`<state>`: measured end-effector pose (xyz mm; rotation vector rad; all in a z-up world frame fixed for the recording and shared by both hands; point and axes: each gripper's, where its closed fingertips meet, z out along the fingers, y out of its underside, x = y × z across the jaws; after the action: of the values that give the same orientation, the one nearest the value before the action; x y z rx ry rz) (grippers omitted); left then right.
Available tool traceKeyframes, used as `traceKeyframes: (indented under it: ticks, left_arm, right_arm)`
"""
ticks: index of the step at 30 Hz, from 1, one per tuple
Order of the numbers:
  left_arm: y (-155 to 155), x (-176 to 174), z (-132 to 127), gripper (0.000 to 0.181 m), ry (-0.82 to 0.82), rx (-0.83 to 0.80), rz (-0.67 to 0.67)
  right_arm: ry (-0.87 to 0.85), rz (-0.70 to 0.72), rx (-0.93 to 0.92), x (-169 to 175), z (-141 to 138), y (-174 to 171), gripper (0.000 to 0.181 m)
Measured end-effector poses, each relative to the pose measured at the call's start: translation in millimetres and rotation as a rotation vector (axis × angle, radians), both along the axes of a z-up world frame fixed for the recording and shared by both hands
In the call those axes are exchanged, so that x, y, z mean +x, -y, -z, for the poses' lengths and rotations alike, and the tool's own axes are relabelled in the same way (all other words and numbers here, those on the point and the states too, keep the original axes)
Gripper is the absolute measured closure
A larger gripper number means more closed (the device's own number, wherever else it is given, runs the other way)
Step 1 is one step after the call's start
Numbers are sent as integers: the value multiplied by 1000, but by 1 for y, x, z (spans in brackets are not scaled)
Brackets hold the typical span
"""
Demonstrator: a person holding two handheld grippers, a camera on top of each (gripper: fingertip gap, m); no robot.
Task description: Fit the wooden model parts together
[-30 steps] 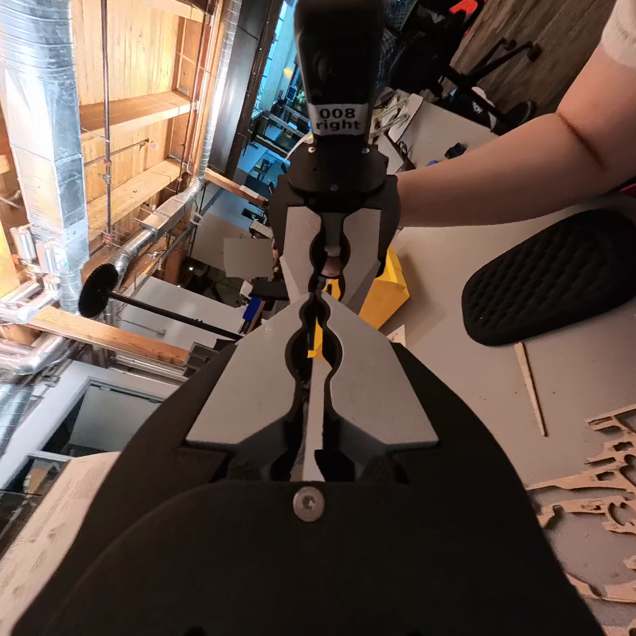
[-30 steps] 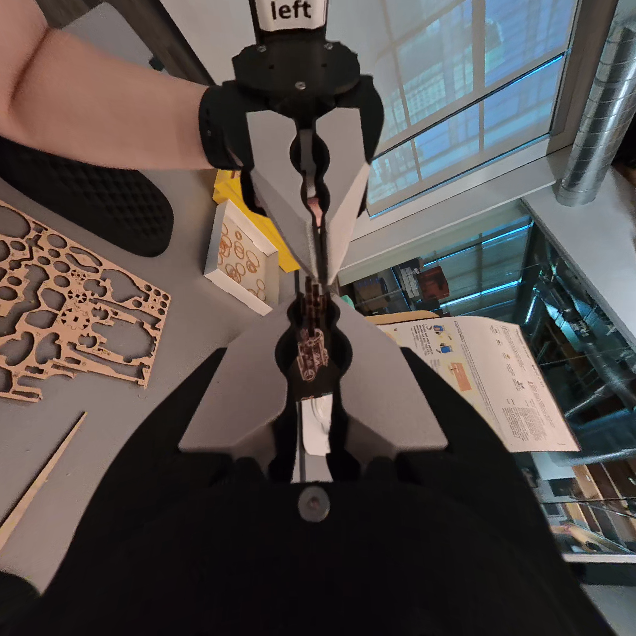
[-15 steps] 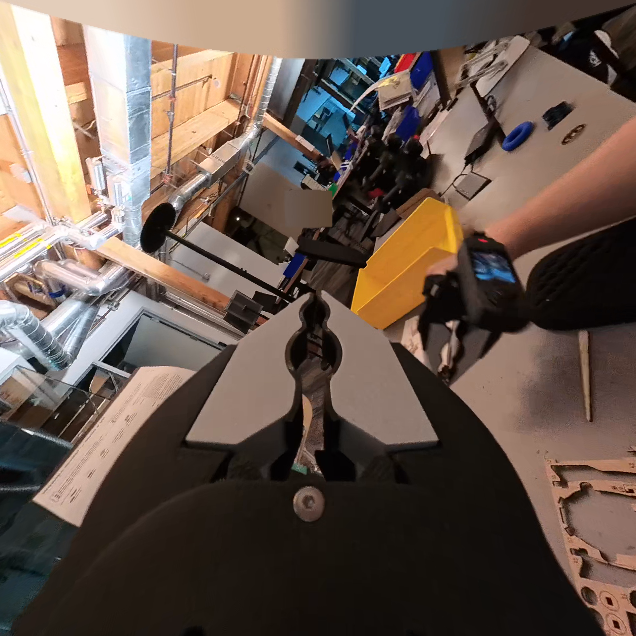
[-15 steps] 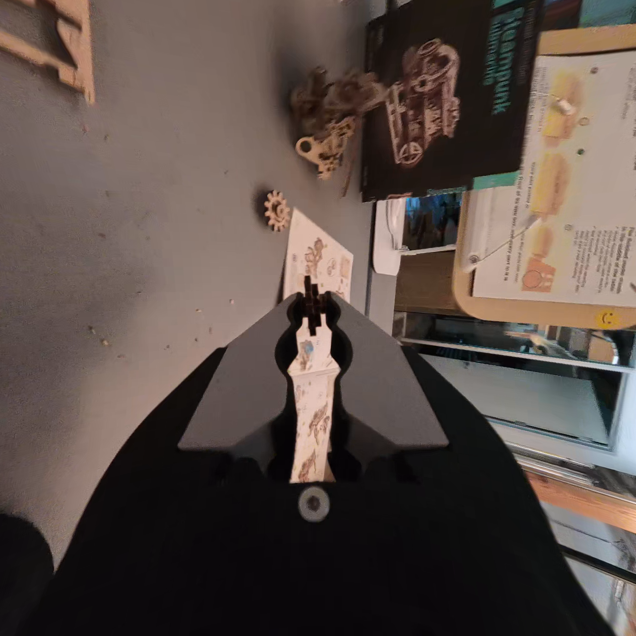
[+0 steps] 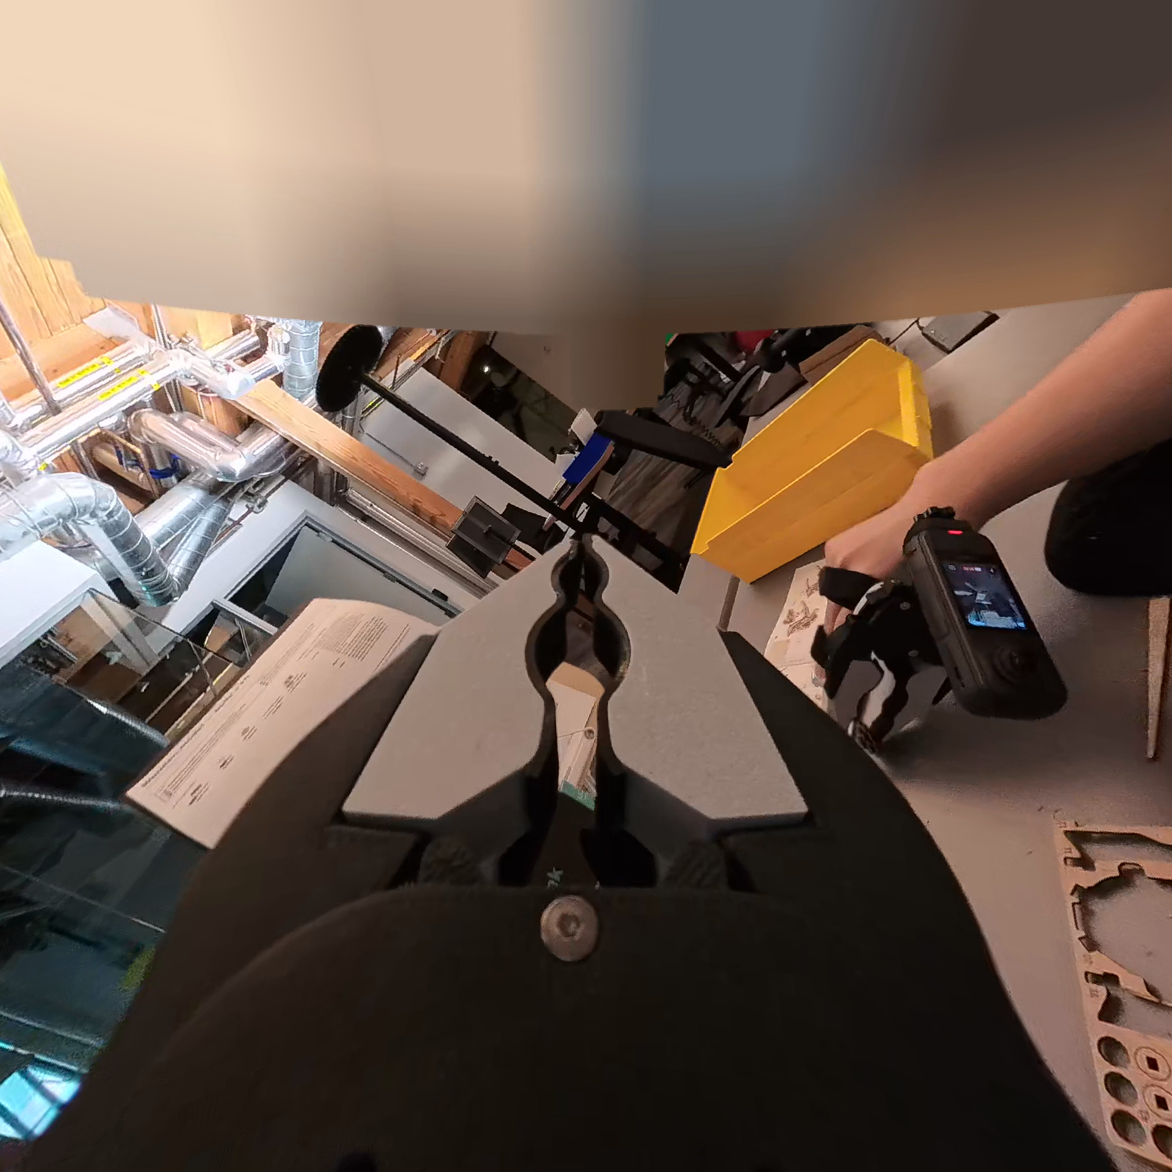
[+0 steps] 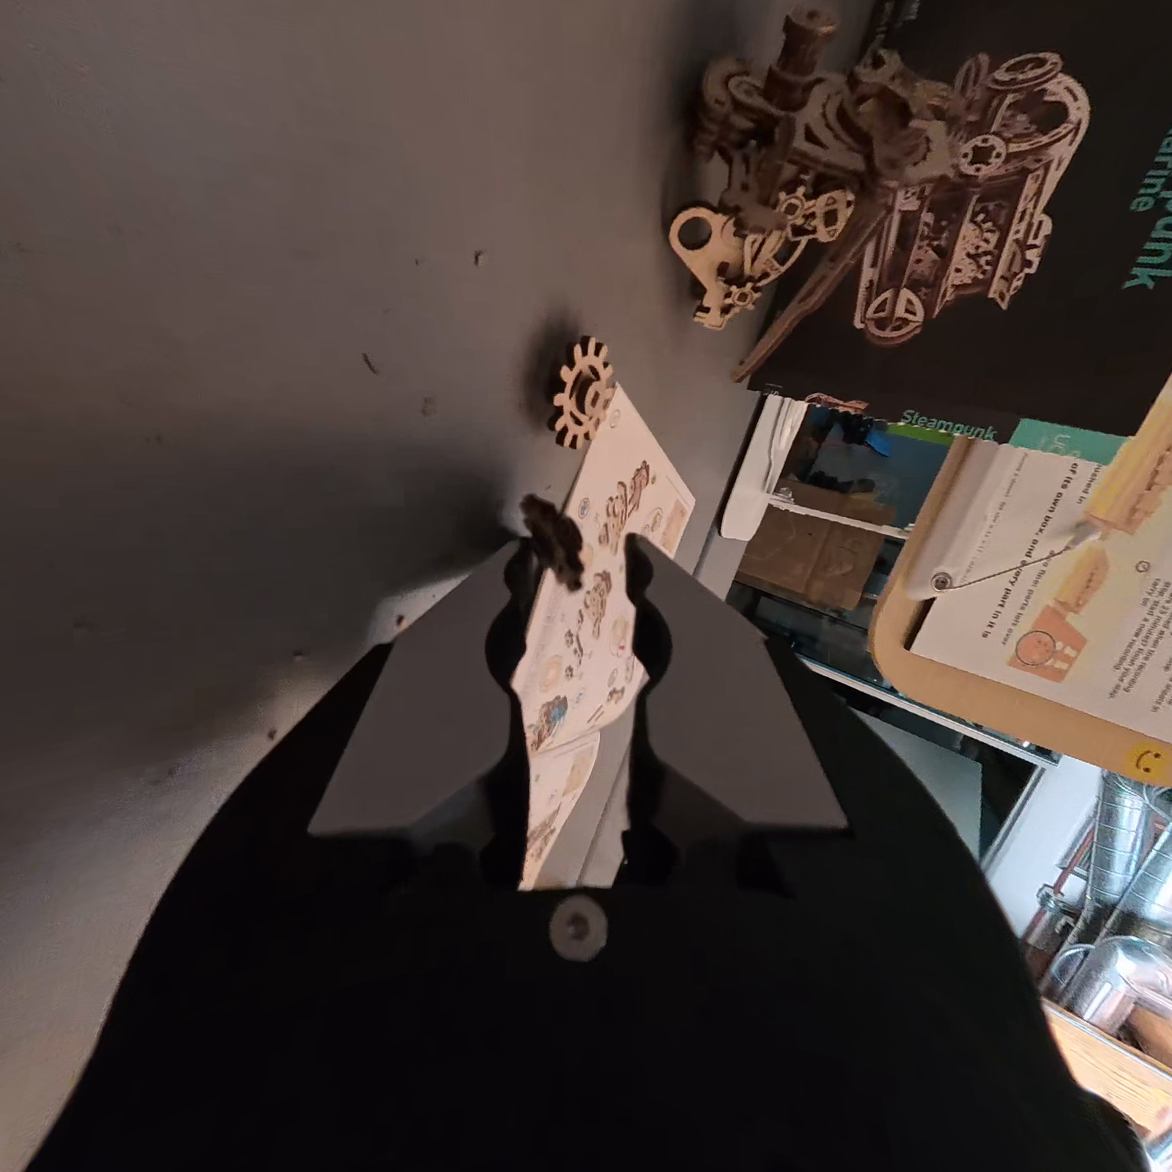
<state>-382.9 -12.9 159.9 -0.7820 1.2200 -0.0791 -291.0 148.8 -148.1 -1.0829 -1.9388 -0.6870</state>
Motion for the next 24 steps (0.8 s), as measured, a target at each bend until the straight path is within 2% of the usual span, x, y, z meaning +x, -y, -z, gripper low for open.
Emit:
traceKeyframes:
  ticks: [1, 7, 9, 13, 15, 18, 21, 24]
  left_arm:
    - [-2, -5, -1, 181, 9, -5, -7]
    - [-2, -25, -12, 181, 76, -9, -3]
    - [-4, -29, -13, 181, 87, -9, -13]
    - [-10, -32, -14, 181, 106, -25, -17]
    - [-13, -32, -13, 181, 104, -30, -24]
    - [-16, -29, -12, 181, 97, -32, -24]
    - [-19, -26, -10, 181, 86, -30, -23]
    - [-22, -24, -9, 181, 84, -37, -18]
  right_arm:
    - [5, 6, -13, 2, -2, 1, 150]
    - [12, 76, -129, 30, -4, 13, 151]
    - [-151, 131, -245, 31, -12, 18, 153]
    - [-622, 140, -663, 3, -31, 35, 153]
    - [-709, 113, -809, -5, -30, 40, 150]
    - [-641, 103, -772, -5, -18, 36, 146]
    - [-563, 20, -629, -13, -13, 37, 147]
    - [-494, 17, -522, -14, -5, 30, 147]
